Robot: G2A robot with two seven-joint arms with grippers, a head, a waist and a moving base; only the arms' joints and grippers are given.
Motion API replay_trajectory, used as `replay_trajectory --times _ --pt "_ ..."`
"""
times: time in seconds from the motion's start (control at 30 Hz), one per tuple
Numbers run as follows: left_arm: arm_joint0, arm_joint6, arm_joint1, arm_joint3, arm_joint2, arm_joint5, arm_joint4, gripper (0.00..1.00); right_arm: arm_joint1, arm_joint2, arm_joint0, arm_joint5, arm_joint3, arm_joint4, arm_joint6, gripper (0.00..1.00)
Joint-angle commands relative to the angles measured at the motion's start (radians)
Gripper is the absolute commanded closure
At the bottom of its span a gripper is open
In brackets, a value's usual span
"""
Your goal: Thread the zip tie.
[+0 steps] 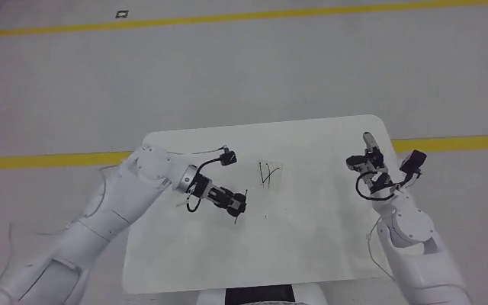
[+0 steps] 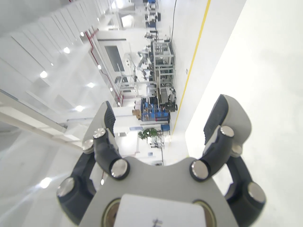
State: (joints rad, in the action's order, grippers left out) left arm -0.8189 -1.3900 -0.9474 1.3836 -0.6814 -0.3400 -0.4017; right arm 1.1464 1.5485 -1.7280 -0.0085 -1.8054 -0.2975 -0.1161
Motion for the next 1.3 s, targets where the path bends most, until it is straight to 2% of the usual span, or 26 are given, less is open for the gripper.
replay_trajectory --times 0.0,0.17,0.23,0.27,0.53,0.57,0.67,0.8,1.0,1.07,1.13,1.27 --pt "0.011 0.000 0.017 0.001 0.017 0.000 -0.026 1.00 -0.001 -0.022 0.002 0.000 0.005 0.050 -0.049 0.00" --pt "0.033 0.000 0.047 0.009 0.055 0.000 -0.066 1.00 -0.005 -0.094 0.011 -0.012 0.019 0.195 -0.162 0.00" --pt "0.043 0.000 0.054 0.013 0.073 0.000 -0.066 1.00 -0.005 -0.115 0.017 -0.024 0.021 0.233 -0.183 0.00" --pt "0.053 0.000 0.059 0.003 0.090 0.000 -0.039 1.00 -0.004 -0.117 0.019 -0.049 0.019 0.257 -0.157 0.00" --pt "0.053 0.000 0.059 0.003 0.090 0.000 -0.039 1.00 -0.004 -0.117 0.019 -0.049 0.019 0.257 -0.157 0.00" --pt "0.046 0.016 0.058 0.005 0.092 0.003 -0.043 1.00 -0.003 -0.120 0.020 -0.053 0.017 0.256 -0.163 0.00" --pt "0.042 0.000 0.054 0.006 0.099 0.000 -0.066 1.00 -0.007 -0.127 0.039 -0.055 0.023 0.257 -0.250 0.00" --pt "0.048 0.000 0.052 0.025 0.124 0.000 -0.087 1.00 -0.008 -0.162 0.079 -0.024 0.017 0.313 -0.325 0.00" --pt "0.056 0.000 0.062 0.037 0.142 0.000 -0.094 1.00 -0.004 -0.235 0.153 0.027 0.022 0.373 -0.395 0.00" --pt "0.059 0.000 0.068 0.047 0.149 0.000 -0.099 1.00 -0.003 -0.255 0.174 0.017 0.035 0.354 -0.437 0.00" --pt "0.064 0.005 0.076 0.021 0.127 0.000 -0.103 1.00 -0.002 -0.256 0.182 -0.007 0.040 0.343 -0.440 0.00" --pt "0.066 0.014 0.077 0.019 0.120 0.000 -0.094 1.00 -0.002 -0.256 0.182 -0.007 0.040 0.343 -0.440 0.00"
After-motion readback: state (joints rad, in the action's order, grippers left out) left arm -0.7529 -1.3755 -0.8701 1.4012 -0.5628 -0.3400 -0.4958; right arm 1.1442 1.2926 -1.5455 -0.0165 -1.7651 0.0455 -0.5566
